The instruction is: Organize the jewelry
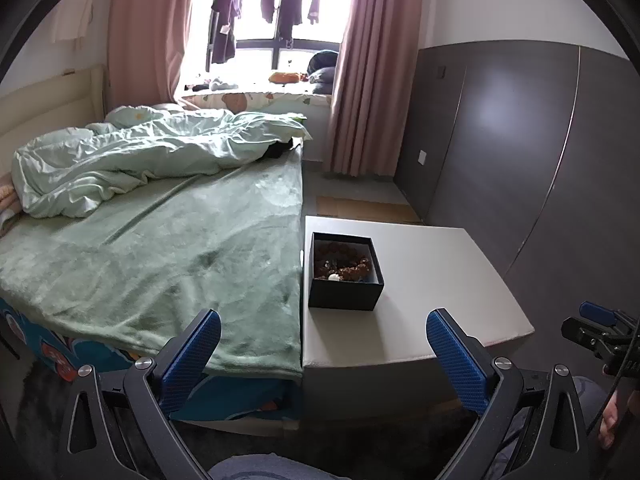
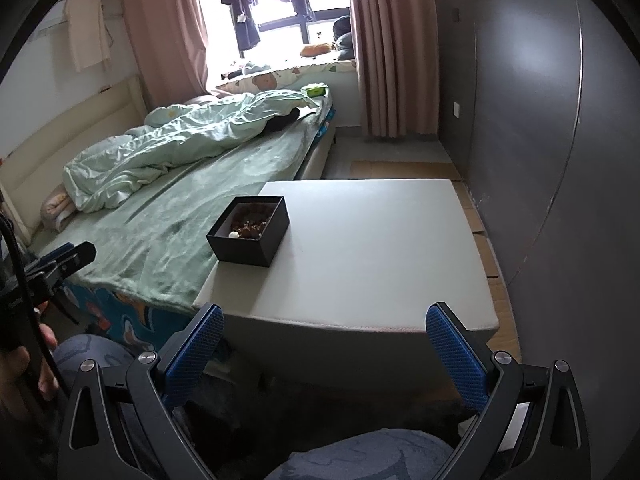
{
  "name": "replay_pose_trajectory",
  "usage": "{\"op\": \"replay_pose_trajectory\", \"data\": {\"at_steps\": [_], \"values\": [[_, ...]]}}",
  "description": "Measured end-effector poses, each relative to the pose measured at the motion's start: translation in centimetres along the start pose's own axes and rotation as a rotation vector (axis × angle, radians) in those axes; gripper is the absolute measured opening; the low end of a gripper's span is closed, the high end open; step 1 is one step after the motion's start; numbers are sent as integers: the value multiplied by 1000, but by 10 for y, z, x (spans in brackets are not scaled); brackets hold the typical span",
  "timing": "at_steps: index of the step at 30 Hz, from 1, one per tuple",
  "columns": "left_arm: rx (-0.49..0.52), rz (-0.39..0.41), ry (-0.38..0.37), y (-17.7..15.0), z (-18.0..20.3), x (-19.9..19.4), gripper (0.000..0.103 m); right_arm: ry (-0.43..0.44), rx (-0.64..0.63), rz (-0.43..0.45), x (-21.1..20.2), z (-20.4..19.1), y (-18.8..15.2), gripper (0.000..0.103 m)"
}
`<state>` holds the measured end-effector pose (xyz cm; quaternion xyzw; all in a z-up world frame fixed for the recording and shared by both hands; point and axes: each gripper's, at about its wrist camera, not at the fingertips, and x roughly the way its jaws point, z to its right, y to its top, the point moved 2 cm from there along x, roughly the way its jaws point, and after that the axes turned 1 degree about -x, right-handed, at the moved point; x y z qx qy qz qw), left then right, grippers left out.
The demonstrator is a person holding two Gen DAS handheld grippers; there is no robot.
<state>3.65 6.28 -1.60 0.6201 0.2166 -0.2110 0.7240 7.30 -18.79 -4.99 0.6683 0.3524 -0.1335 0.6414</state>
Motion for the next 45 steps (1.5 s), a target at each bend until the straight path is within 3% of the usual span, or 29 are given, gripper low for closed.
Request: {"op": "replay_pose_trajectory", "data": {"at_steps": [45], "values": [[83,8,37,-1,20,-7,103,35,46,5,-7,3,2,102]]}}
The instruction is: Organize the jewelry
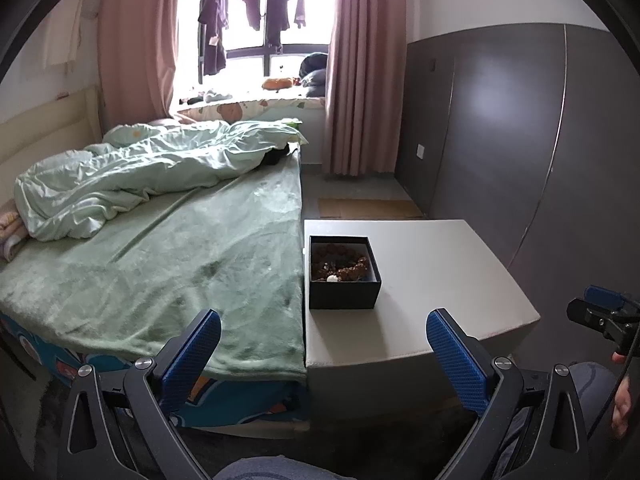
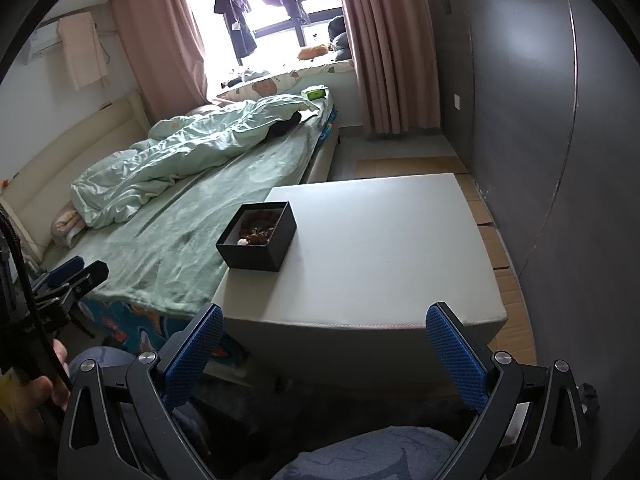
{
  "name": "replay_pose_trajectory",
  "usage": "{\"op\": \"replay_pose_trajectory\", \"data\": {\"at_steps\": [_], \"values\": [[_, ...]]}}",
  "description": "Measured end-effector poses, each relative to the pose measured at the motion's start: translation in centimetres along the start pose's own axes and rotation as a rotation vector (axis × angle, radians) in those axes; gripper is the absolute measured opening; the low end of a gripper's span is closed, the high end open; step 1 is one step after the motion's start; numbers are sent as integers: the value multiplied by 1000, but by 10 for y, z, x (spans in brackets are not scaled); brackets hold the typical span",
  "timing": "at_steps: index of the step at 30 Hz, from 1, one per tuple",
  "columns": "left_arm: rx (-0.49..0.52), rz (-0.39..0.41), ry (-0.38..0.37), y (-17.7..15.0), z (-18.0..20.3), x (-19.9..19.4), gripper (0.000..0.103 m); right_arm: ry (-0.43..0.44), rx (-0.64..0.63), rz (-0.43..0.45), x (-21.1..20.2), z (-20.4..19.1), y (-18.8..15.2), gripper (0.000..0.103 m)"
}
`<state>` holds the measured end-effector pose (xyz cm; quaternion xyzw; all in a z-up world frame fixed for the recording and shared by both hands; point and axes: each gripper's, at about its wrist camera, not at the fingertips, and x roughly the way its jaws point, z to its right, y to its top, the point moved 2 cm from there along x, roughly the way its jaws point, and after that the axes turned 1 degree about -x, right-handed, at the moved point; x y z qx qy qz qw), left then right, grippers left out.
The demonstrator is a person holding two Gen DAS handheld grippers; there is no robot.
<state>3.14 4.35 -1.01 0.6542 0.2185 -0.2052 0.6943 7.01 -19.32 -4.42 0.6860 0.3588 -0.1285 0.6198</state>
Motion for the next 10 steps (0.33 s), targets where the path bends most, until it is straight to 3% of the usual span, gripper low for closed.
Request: {"op": "replay_pose_trajectory", "data": {"at_steps": [10], "values": [[-2,-5,-1,-1,-3,3,103,-5,-3,-3,0,-2,0,102]]}}
